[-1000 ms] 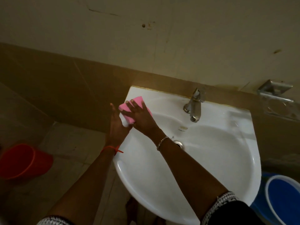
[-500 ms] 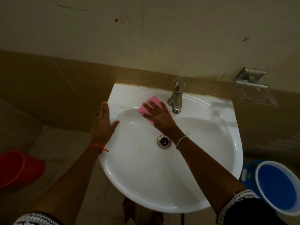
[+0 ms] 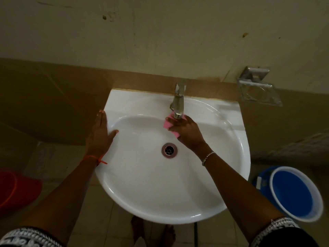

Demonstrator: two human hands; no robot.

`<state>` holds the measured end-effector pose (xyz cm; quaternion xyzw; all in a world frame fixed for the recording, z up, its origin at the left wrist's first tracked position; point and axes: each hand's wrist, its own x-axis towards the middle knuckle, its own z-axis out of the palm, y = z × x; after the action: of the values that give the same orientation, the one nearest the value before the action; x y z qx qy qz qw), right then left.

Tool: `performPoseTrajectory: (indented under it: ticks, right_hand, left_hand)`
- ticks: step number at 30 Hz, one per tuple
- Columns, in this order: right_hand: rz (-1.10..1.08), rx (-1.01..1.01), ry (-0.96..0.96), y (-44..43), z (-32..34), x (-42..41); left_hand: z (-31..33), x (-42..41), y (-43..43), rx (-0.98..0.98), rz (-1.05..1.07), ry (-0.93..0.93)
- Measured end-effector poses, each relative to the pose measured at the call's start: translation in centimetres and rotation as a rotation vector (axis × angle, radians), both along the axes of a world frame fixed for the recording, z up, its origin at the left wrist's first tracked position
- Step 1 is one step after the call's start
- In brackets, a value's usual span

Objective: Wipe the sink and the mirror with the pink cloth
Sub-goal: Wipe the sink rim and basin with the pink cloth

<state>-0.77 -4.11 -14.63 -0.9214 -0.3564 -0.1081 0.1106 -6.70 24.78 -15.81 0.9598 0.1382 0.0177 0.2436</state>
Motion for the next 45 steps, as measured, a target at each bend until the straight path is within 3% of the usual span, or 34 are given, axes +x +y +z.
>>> performPoseTrajectory:
  ticks: [3,7,13,19,24,34,39,42,45]
  right_hand:
    - [-0.163,0.074,-0.020,0.7,-0.1,-1.5]
    - [-0.459,0.319,0.002,2.9,-0.2,-3.3]
    - [-0.629,0.568,0.166,6.7,0.7,-4.7]
    - [-0.289,0.293,0.038,13.5,3.2,-0.3]
    - [-0.099,-0.212,0.074,17.4,4.4,4.5]
    - [-0.272,-0.371,0.022,16.9,2.6,5.2]
    - [-0.552,-0.488,0.253,14.3,3.7,4.5]
    - [-0.685,-0.476,0.105,12.1,3.3,4.5]
    - [-0.706,-0.486,0.121,11.8,2.7,3.8]
  left_hand:
    - [0.0,0.0,0.0,0.016,0.011,0.017]
    - [-0.1,0.0,0.1,0.003,0.007,0.020]
    - [0.1,0.0,-0.1,0.001,0.009,0.018]
    - [0.1,0.1,0.1,-0.025,-0.007,0.031]
    - [0.2,0.2,0.0,-0.056,-0.010,0.021]
    - [0.4,0.1,-0.1,-0.058,-0.007,0.027]
    - [0.5,-0.1,0.0,-0.040,-0.002,0.026]
    - [0.6,0.0,-0.2,-0.025,-0.003,0.022]
    - [0.7,0.0,-0.3,-0.024,0.008,0.031]
